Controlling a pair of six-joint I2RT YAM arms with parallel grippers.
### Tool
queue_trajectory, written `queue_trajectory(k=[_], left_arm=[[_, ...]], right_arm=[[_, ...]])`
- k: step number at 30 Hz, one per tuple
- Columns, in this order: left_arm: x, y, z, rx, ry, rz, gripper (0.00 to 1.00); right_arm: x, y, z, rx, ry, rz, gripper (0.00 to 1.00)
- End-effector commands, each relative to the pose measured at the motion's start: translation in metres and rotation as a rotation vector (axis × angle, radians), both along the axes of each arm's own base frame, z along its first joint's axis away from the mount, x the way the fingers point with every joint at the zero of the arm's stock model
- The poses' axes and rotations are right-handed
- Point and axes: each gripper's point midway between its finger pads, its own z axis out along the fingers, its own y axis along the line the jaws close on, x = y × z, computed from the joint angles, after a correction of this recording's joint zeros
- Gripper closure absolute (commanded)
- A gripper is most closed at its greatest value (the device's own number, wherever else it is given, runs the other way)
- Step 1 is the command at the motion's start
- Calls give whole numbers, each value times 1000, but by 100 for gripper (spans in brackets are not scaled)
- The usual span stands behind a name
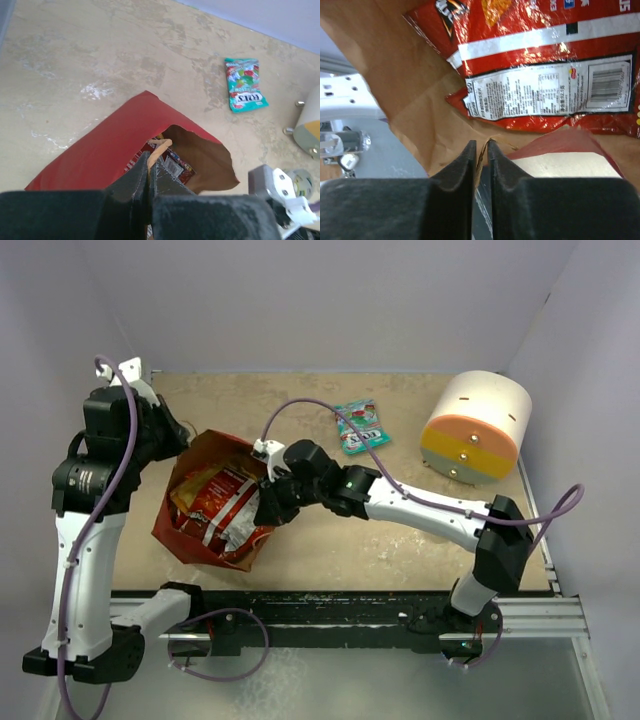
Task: Take the snacks out of the paper bag
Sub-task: Adjust the paper bag at the center of the board.
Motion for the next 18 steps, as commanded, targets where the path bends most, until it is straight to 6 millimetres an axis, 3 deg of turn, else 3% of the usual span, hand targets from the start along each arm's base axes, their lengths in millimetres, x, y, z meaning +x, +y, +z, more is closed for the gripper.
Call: queue_trajectory(k=[1,3,7,9,11,14,18], left_arm=[[-18,-18,17,-79,-108,-93,100],[-28,-18,9,-95,-94,-86,100],[-37,-12,3,-93,-71,-59,100],[-39,-11,2,-91,-61,-50,100],[-38,-11,2,-97,-57,-44,100],[-38,-11,2,-117,-48,-29,100],[-36,-11,3,-137,-48,-9,100]], right_arm=[[3,-12,19,43,-69,-53,74],[0,-25,17,18,-89,-57,64],[16,-54,23,-64,-201,-142,49],[25,-67,29,-101,-252,-194,36],[32,-73,40,-98,-288,-224,30],[31,-60,72,-27,-404,-163,28],[-10,-11,99,101,-555,47,30]])
